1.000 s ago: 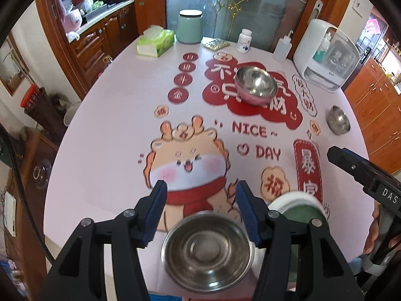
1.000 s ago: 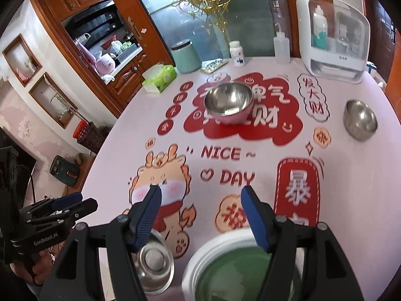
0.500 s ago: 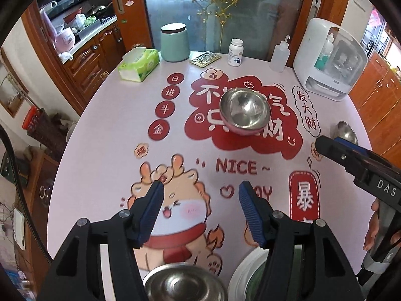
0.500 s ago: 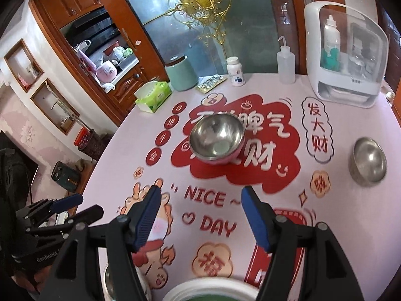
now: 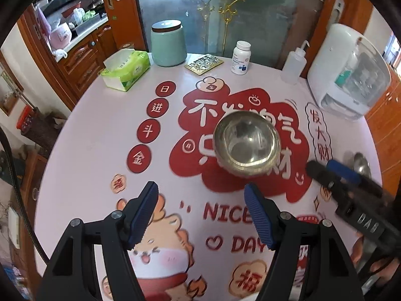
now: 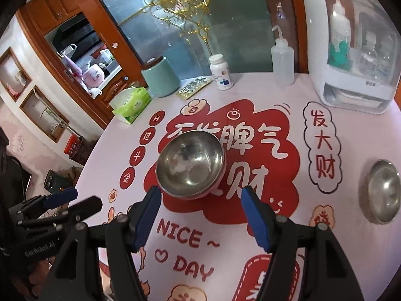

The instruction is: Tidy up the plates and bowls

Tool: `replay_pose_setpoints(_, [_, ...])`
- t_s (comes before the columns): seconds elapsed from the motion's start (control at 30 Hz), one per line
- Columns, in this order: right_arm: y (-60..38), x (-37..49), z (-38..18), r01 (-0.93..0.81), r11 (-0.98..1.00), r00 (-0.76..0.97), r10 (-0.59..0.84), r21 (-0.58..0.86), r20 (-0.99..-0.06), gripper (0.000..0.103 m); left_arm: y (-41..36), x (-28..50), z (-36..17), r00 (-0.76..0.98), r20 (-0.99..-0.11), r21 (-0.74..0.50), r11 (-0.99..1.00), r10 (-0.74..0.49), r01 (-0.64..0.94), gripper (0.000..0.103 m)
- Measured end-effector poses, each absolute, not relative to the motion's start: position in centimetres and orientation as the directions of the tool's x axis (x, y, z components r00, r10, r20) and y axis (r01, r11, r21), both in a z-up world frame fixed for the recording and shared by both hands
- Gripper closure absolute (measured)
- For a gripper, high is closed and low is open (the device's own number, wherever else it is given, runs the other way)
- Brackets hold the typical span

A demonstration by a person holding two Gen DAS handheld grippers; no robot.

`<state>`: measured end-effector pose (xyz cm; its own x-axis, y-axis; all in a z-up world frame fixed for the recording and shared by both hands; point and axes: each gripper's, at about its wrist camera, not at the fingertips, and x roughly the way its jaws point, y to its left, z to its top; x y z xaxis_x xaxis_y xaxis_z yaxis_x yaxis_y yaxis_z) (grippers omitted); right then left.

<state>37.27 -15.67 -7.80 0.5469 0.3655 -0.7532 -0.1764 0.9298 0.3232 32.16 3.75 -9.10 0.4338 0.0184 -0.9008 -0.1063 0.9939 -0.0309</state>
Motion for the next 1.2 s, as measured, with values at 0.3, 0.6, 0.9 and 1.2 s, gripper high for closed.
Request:
replay_pose_setpoints(0.3, [-15.2, 39.3, -11.2, -0.166, 0.928, 0.557, 0.368, 0.334, -0.745, 0.037, 4.3, 35.4, -12.9, 0.479, -0.876, -0.153, 0.976, -0.06, -0.156, 0.033])
replay_pose_setpoints(0.6, [-15.2, 40.9, -14.1, -0.156, 0.921, 0.538, 0.382, 0.357, -0.751, 0.037, 3.6, 37.7, -16.9, 0.442, -0.894, -0.153, 0.976, -0.071, -0.153, 0.035])
replay_pose_setpoints(0.9, [-15.7, 41.5, -15.7, -0.156, 0.903, 0.511, 0.42, 0.4, -0.75, 0.041, 3.1, 38.5, -19.4, 0.396, -0.915, -0.15, 0.977, -0.078, -0.154, 0.045])
replay_pose_setpoints(1.2, [-16.0, 41.4, -16.3, -0.132, 0.89, 0.499, 0.441, 0.437, -0.746, 0.055, 3.0, 38.5, -20.2, 0.372, -0.924, -0.16, 0.975, -0.091, -0.157, 0.06])
